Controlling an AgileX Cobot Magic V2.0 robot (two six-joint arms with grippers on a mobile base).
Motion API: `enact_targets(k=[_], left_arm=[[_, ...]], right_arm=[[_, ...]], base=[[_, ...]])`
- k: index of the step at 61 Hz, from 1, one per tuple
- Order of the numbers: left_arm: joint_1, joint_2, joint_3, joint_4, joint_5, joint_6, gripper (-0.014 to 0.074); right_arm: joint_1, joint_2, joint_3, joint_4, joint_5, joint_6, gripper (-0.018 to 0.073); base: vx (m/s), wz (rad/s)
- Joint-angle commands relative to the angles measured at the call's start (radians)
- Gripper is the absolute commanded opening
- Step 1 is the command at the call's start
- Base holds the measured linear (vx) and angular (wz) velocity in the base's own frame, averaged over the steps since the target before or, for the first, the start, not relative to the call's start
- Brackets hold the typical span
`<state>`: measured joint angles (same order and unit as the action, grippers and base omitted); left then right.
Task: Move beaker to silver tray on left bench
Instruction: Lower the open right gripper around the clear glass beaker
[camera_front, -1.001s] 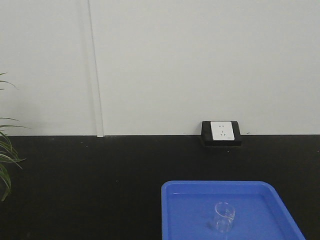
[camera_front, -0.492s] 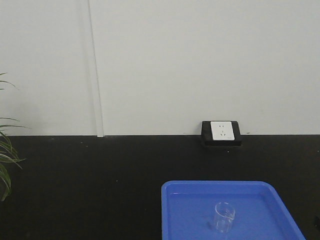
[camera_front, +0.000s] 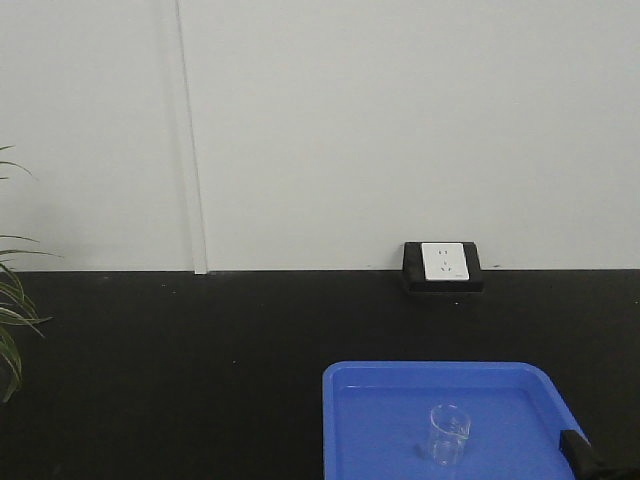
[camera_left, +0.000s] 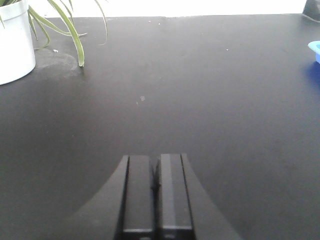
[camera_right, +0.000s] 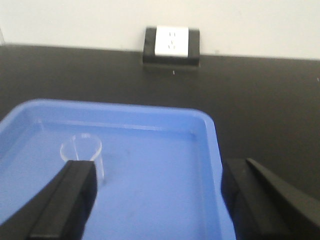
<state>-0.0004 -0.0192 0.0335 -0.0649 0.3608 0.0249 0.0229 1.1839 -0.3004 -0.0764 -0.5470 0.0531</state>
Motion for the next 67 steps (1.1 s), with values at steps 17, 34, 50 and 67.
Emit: enact_targets(k=[17,34,50,67], left_arm=[[-0.003,-0.008,0.020,-0.005,-0.078,0.000,0.0001],[-0.003,-0.008,0.020,-0.005,-0.078,0.000,0.0001],[-0.003,-0.008,0.020,-0.005,-0.078,0.000,0.0001],[-0.003,-0.008,0.020,-0.005,-0.078,0.000,0.0001]], right_arm=[[-0.003,0.310,-0.149,-0.431,-0.244,0.092,0.0592],[-0.001,0.566,-0.330,-0.455,-0.265,0.141,0.0594],[0.060,0.723,-0.474,-0.451,-0.246,0.143,0.0594],[0.077,0.870,-0.627,-0.395,-0.208,0.146,0.0594]], base=[[0.00,0.00],[0.00,0.00],[0.00,0.00],[0.00,0.00]])
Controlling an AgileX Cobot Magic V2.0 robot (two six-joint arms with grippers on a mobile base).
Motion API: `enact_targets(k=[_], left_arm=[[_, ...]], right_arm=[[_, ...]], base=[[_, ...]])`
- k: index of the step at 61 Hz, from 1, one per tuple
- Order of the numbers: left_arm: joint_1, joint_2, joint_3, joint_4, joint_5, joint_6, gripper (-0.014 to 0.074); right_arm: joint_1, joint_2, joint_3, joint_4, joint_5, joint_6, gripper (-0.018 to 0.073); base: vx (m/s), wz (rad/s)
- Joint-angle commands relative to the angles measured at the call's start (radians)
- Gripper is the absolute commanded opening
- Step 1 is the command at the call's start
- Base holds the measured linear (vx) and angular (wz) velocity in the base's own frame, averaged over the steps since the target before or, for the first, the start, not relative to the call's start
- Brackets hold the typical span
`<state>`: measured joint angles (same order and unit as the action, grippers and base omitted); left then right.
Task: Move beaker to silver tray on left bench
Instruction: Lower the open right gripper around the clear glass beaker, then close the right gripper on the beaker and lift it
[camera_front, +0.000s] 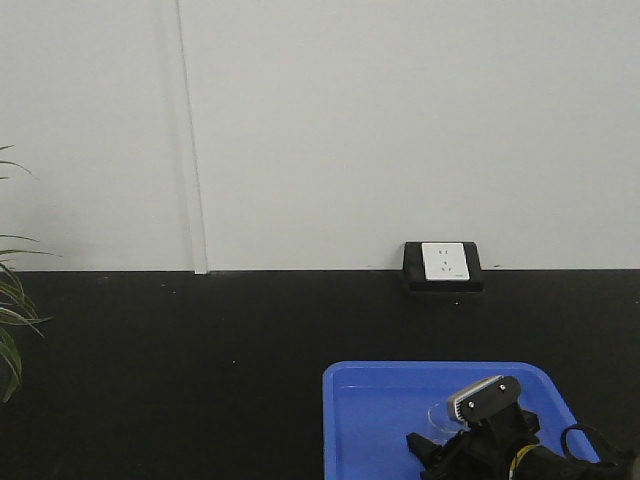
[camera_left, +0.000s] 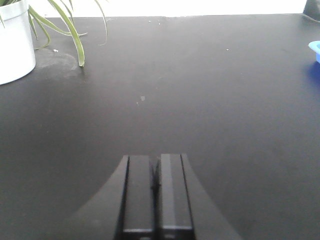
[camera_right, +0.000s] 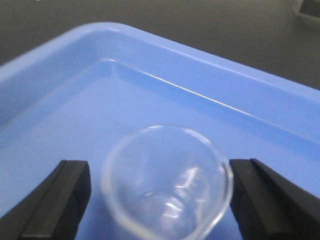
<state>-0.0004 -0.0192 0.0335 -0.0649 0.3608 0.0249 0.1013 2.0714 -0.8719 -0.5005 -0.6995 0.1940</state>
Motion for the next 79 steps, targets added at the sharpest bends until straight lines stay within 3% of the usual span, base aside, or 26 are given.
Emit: enact_targets(k=[1,15,28,33,45,52,61,79], left_arm=[[-0.003,-0.008,0.020,-0.005,-0.078,0.000,0.0001],[-0.003,-0.008,0.020,-0.005,-0.078,0.000,0.0001],[-0.003,-0.008,0.020,-0.005,-0.078,0.000,0.0001],[-0.003,-0.008,0.020,-0.005,-0.078,0.000,0.0001],[-0.003,-0.008,0.020,-0.005,-0.078,0.000,0.0001],[-0.003,-0.008,0.020,-0.005,-0.078,0.000,0.0001],[-0.003,-0.008,0.020,-0.005,-0.078,0.000,0.0001],[-0.003,-0.008,0.020,-0.005,-0.078,0.000,0.0001]], right_arm=[[-0.001,-0.011,-0.061,0.029,-0.055,0.008,0.0594],[0.001,0.007,-0.088,0.025,-0.065,0.021,0.0516],[0.001,-0.007,-0.087,-0.007,-0.064,0.130,0.0274],[0.001,-0.052,-0.083,-0.076,-0.046,0.171,0.0144],[0.038,-0.223,-0.083,-0.323,0.004,0.265,-0.0017],[0.114,-0.349,-0.083,-0.389,0.086,0.409,-0.0016],[0.232,-0.482,-0.084,-0.394,0.191,0.546,-0.0015],[0.499,-0.681,-0.088,-0.393,0.456,0.597,-0.0014]], base=[[0.00,0.00],[0.00,0.00],[0.00,0.00],[0.00,0.00],[0.00,0.00],[0.00,0.00],[0.00,0.00],[0.00,0.00]])
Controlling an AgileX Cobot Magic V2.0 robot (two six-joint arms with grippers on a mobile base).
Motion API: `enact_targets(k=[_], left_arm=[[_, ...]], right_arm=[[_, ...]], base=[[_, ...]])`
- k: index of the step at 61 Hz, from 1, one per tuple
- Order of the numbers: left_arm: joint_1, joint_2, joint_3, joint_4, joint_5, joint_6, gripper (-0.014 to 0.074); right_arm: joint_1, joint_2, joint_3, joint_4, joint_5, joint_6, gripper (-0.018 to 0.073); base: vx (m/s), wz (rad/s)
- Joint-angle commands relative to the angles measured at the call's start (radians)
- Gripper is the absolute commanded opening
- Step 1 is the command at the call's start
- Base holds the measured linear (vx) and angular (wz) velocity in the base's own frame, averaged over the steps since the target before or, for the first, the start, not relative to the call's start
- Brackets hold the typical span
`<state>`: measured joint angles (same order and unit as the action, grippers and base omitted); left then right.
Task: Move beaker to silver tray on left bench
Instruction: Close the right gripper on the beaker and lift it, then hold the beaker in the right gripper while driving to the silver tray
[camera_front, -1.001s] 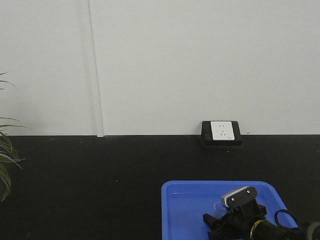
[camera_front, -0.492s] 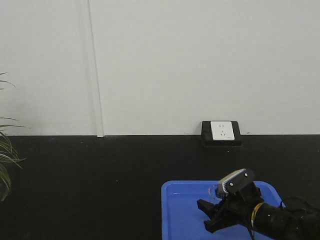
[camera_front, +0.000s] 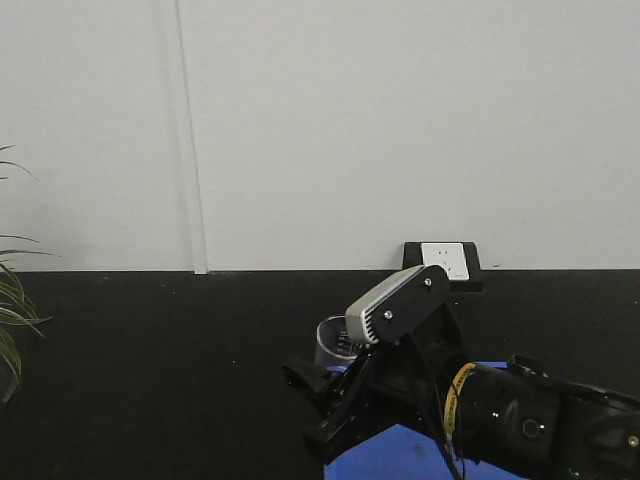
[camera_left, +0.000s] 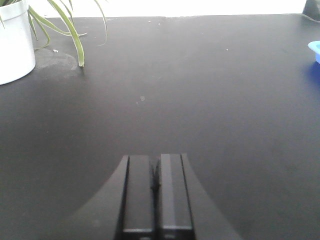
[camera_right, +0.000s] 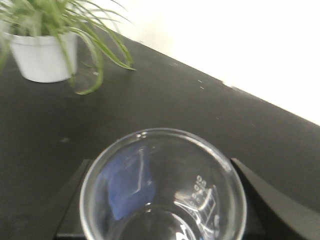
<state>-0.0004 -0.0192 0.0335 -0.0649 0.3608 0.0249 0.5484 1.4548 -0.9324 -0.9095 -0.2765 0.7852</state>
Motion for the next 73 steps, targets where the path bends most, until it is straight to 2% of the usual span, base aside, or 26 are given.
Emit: enact_targets(k=[1,13,73], left_arm=[[-0.003,-0.008,0.020,-0.005,-0.078,0.000,0.0001],[-0.003,-0.008,0.020,-0.005,-0.078,0.000,0.0001],[-0.003,-0.007,0.020,-0.005,-0.078,0.000,0.0001]], right_arm=[[0.060,-0.069,-0.027,0.016,0.047,0.005,-0.0014],[0.125,-0.102,-0.027,0.016,0.059,0.005,-0.0014],[0.125,-0.102,-0.027,0.016,0.049,0.005,-0.0014]], base=[[0.00,0.00],[0.00,0.00],[0.00,0.00]])
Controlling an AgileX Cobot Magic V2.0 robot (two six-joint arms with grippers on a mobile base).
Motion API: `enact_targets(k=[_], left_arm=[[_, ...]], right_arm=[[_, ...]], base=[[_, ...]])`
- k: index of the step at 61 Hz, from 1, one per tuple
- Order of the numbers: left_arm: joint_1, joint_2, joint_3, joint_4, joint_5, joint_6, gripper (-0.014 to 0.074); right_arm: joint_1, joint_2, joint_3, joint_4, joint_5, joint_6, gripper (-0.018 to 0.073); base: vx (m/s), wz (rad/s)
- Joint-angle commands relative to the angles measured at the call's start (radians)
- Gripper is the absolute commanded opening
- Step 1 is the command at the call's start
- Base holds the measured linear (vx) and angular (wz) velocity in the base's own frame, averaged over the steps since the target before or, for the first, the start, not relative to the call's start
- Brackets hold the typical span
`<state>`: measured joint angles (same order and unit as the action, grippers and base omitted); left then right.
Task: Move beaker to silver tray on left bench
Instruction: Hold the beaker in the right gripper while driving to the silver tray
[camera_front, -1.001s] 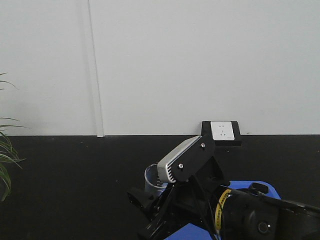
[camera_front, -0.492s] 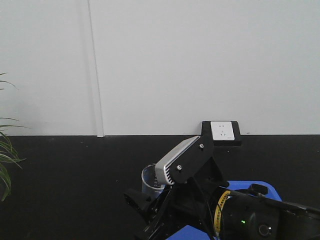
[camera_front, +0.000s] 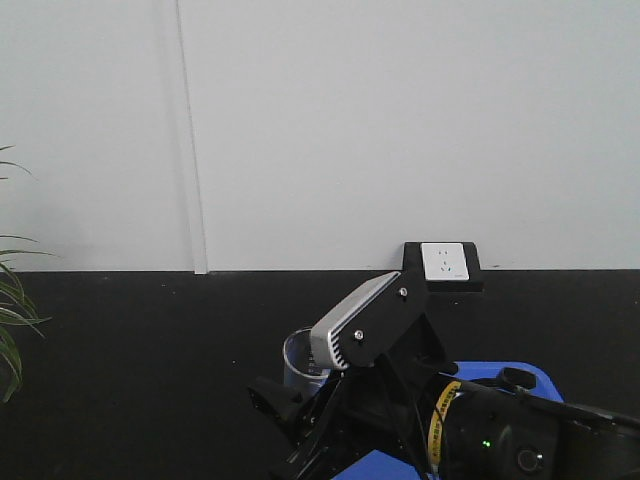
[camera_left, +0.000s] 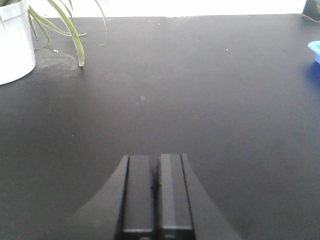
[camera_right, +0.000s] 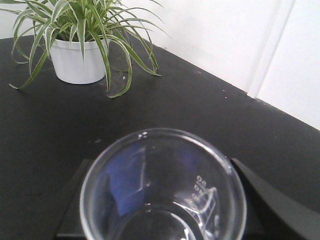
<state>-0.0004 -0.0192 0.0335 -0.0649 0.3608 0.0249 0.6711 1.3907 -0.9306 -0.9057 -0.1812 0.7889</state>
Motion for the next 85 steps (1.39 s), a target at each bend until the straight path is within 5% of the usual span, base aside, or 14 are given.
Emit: enact_targets(k=[1,85], left_arm=[[-0.003,-0.007,0.020,-0.005,-0.078,0.000,0.0001],[-0.003,-0.007,0.020,-0.005,-0.078,0.000,0.0001]], right_arm=[[0.002,-0.038,-0.029,0.012,-0.047,0.002,-0.0014],[0.002,-0.038,-0.026,0.011,-0.046,0.002,-0.0014]], base=[[0.00,0.00],[-0.11,-0.01]])
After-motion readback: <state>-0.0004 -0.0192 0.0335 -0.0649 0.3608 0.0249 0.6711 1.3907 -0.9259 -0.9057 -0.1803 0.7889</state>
